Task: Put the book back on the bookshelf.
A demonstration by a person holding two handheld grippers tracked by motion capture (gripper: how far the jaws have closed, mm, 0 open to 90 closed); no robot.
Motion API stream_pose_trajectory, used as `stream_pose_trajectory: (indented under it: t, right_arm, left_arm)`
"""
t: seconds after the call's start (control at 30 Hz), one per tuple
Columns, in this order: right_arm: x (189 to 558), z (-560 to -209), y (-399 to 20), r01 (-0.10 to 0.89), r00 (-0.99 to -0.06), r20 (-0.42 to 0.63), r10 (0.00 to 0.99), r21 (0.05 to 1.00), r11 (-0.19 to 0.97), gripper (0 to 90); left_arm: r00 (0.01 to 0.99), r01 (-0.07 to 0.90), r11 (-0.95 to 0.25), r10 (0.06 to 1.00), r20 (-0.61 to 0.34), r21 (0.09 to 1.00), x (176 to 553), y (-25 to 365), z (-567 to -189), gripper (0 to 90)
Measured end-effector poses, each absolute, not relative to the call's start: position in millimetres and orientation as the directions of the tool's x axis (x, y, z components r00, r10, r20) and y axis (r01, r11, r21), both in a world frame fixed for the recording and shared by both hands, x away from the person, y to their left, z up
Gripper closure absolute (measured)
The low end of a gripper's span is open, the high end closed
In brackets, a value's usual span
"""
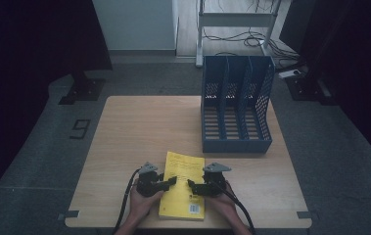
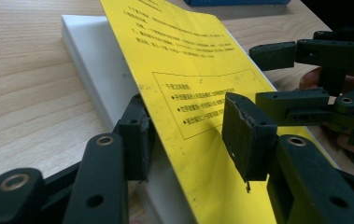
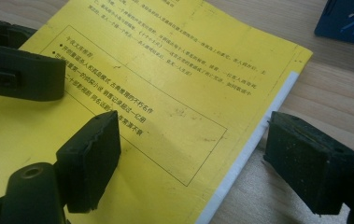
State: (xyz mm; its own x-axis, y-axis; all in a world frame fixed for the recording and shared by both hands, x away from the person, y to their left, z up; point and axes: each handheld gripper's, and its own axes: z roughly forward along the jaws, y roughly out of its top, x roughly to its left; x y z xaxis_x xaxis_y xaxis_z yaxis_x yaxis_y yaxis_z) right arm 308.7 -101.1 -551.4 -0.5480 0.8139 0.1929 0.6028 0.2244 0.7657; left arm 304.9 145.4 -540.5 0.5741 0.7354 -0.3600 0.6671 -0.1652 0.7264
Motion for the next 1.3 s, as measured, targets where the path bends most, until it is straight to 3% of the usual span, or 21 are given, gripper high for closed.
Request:
stream_pose_trajectory:
  t: [0.2,0.43,0.57,0.73,0.9,1.17,1.3]
  right_arm:
    - [308.2,-551.6,-101.1,0.601,-0.547,0.192,0.815,0.767,0.223,17.7]
    - [308.0,-551.5,-101.4,0.602,-0.548,0.193,0.814,0.766,0.224,18.0]
    - [305.7,-551.5,-103.1,0.610,-0.549,0.206,0.810,0.761,0.219,18.8]
    - [303.5,-550.4,-103.8,0.616,-0.552,0.212,0.807,0.756,0.222,19.0]
    - [303.6,-550.8,-104.3,0.619,-0.550,0.219,0.806,0.754,0.218,18.8]
    - [303.5,-550.7,-103.8,0.631,-0.539,0.227,0.811,0.747,0.210,19.1]
    - [303.6,-550.6,-104.0,0.633,-0.538,0.233,0.810,0.746,0.206,19.1]
  left_arm:
    - [0.578,0.657,-0.175,0.741,-0.342,0.733,305.7,143.9,-540.8,58.1]
    - [0.577,0.659,-0.106,0.706,-0.411,0.744,307.0,151.0,-539.8,76.5]
    - [0.571,0.666,-0.072,0.690,-0.445,0.743,307.3,152.3,-539.5,81.6]
    - [0.576,0.658,-0.065,0.685,-0.447,0.750,306.6,151.9,-537.7,82.3]
    - [0.574,0.663,-0.089,0.699,-0.428,0.744,308.2,150.9,-538.3,76.1]
    - [0.567,0.694,-0.092,0.681,-0.463,0.715,312.1,147.7,-540.1,73.7]
    - [0.568,0.693,-0.084,0.674,-0.471,0.716,313.2,142.4,-540.5,77.0]
